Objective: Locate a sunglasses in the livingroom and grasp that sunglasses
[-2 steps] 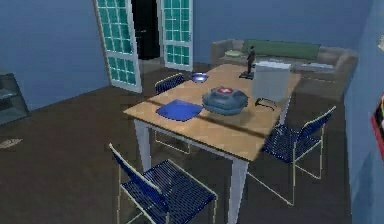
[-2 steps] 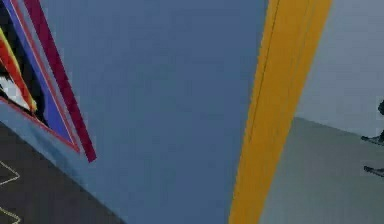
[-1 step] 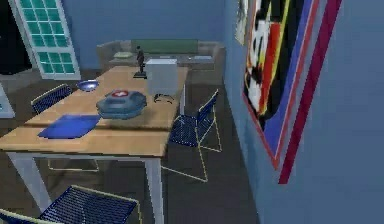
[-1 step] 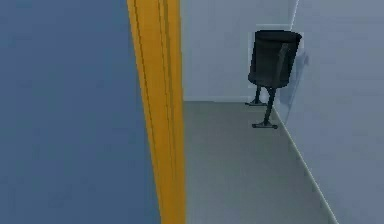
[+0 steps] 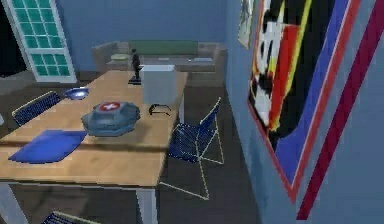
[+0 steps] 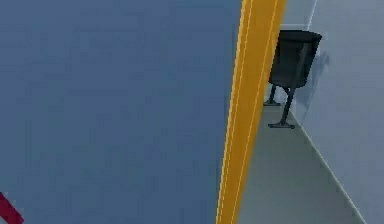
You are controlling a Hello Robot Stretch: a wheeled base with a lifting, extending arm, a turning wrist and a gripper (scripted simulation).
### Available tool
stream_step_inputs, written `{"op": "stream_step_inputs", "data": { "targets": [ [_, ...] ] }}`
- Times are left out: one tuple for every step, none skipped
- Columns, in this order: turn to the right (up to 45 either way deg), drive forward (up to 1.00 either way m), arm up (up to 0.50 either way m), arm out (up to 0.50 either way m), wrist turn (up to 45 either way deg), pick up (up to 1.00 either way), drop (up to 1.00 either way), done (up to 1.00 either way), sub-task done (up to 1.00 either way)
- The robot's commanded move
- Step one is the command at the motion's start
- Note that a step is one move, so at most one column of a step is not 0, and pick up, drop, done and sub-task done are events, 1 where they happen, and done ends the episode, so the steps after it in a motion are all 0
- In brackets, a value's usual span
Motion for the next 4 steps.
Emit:
{"op": "stream_step_inputs", "data": {
  "targets": [
    [6.0, 0.0, 0.0, 0.0, 0.0, 0.0, 0.0, 0.0, 0.0],
    [0.0, 0.45, 0.0, 0.0, 0.0, 0.0, 0.0, 0.0, 0.0],
    [-45.0, 0.0, 0.0, 0.0, 0.0, 0.0, 0.0, 0.0, 0.0],
    [-45.0, 0.0, 0.0, 0.0, 0.0, 0.0, 0.0, 0.0, 0.0]
  ]
}}
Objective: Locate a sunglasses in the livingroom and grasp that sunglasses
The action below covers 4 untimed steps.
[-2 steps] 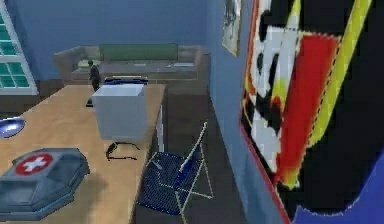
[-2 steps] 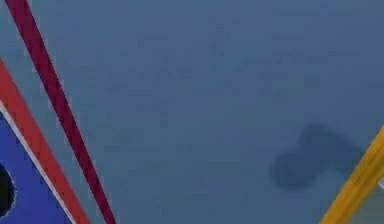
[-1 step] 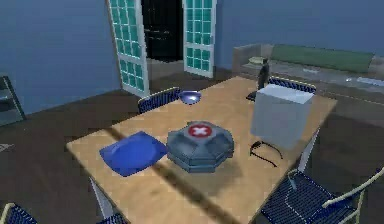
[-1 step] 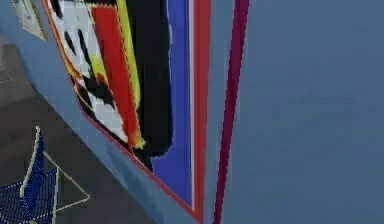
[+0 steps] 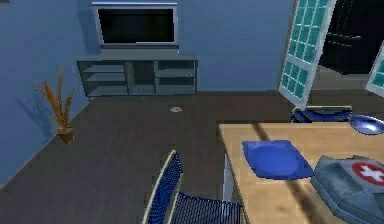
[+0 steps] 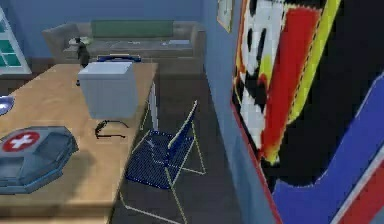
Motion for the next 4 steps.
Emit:
{"op": "stream_step_inputs", "data": {
  "targets": [
    [-21.0, 0.0, 0.0, 0.0, 0.0, 0.0, 0.0, 0.0, 0.0],
    [45.0, 0.0, 0.0, 0.0, 0.0, 0.0, 0.0, 0.0, 0.0],
    [45.0, 0.0, 0.0, 0.0, 0.0, 0.0, 0.0, 0.0, 0.0],
    [27.0, 0.0, 0.0, 0.0, 0.0, 0.0, 0.0, 0.0, 0.0]
  ]
}}
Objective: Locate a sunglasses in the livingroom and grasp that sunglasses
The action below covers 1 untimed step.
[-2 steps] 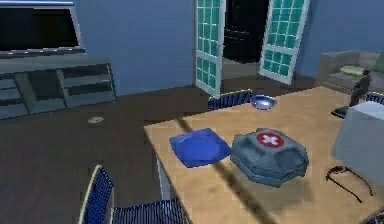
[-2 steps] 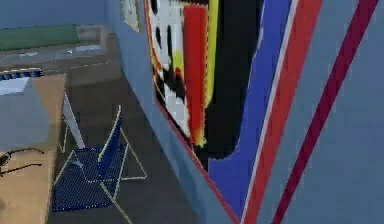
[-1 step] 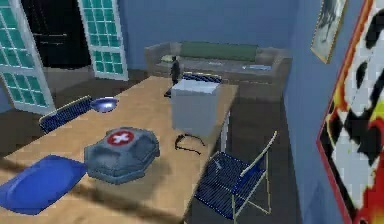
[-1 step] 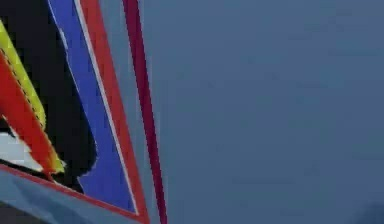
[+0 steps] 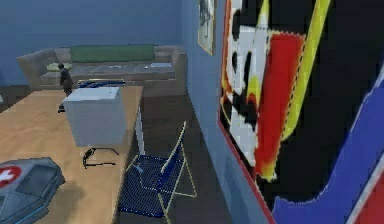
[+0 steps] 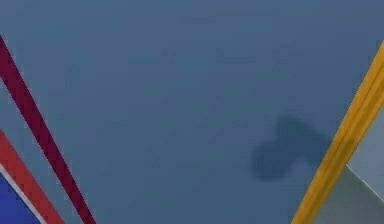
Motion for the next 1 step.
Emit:
{"op": "stream_step_inputs", "data": {
  "targets": [
    [0.0, 0.05, 0.0, 0.0, 0.0, 0.0, 0.0, 0.0, 0.0]
  ]
}}
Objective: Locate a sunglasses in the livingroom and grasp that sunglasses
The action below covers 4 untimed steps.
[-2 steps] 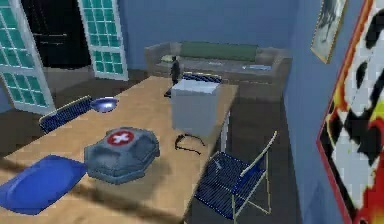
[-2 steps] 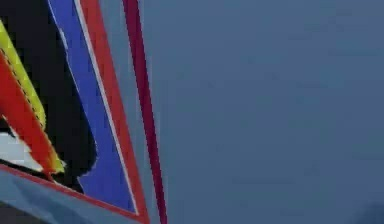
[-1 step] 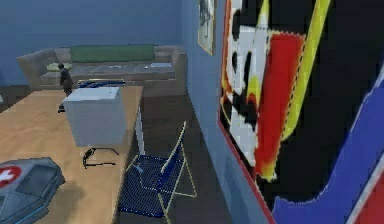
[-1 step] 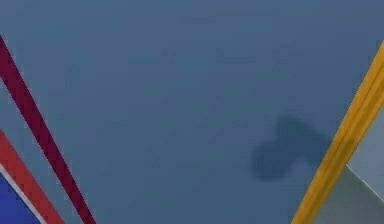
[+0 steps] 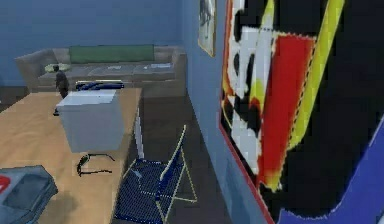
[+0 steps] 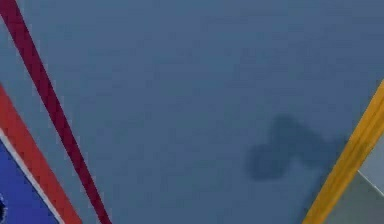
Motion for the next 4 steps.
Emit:
{"op": "stream_step_inputs", "data": {
  "targets": [
    [-6.0, 0.0, 0.0, 0.0, 0.0, 0.0, 0.0, 0.0, 0.0],
    [0.0, 0.45, 0.0, 0.0, 0.0, 0.0, 0.0, 0.0, 0.0],
    [-45.0, 0.0, 0.0, 0.0, 0.0, 0.0, 0.0, 0.0, 0.0],
    [-45.0, 0.0, 0.0, 0.0, 0.0, 0.0, 0.0, 0.0, 0.0]
  ]
}}
